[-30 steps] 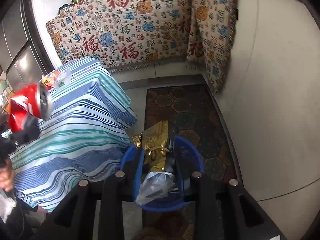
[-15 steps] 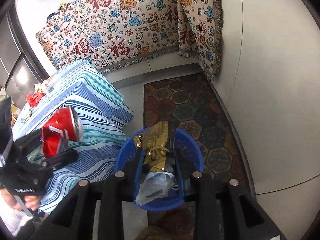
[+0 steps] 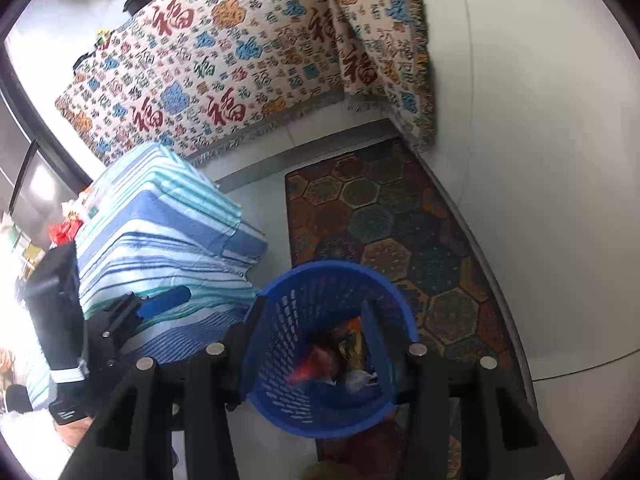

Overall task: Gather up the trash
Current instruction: 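Carry the Coca-Cola wrapper and zongzi to the wastebasket and release both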

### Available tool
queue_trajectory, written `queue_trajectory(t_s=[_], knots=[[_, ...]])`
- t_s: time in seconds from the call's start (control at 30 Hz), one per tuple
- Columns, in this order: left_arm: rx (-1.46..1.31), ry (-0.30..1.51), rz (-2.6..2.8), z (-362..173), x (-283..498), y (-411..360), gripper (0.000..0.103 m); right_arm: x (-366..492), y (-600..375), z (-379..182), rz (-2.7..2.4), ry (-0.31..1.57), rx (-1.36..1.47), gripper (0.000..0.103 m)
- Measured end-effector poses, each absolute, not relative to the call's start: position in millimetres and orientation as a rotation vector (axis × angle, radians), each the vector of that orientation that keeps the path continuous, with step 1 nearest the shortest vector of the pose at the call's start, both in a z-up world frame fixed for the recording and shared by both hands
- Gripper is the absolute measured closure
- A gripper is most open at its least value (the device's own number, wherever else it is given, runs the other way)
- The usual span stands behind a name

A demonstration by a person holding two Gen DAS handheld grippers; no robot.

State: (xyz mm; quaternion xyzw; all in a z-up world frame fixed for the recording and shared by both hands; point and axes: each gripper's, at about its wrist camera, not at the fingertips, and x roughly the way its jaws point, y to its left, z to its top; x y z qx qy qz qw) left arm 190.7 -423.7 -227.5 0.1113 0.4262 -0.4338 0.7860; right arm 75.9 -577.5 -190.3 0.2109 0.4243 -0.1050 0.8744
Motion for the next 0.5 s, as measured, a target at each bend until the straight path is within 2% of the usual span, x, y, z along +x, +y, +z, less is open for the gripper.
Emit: queue_trajectory(t_s=[0.23,0.3,0.5], knots=[[0.179,0.855,-0.954,-180,180,-389,0.008,73,-568,-162,-0.286,0.808,0.316,0.055],[0.160,0.850,-0.953,-164,177,-373,0.008,76,-558,-153,-0.287,0.786,0.264,0.052],[0.200,0.798,-0.885,-121,171,-292,0.004,97,-502,-128,-0.247,0.710,0.097,0.050]])
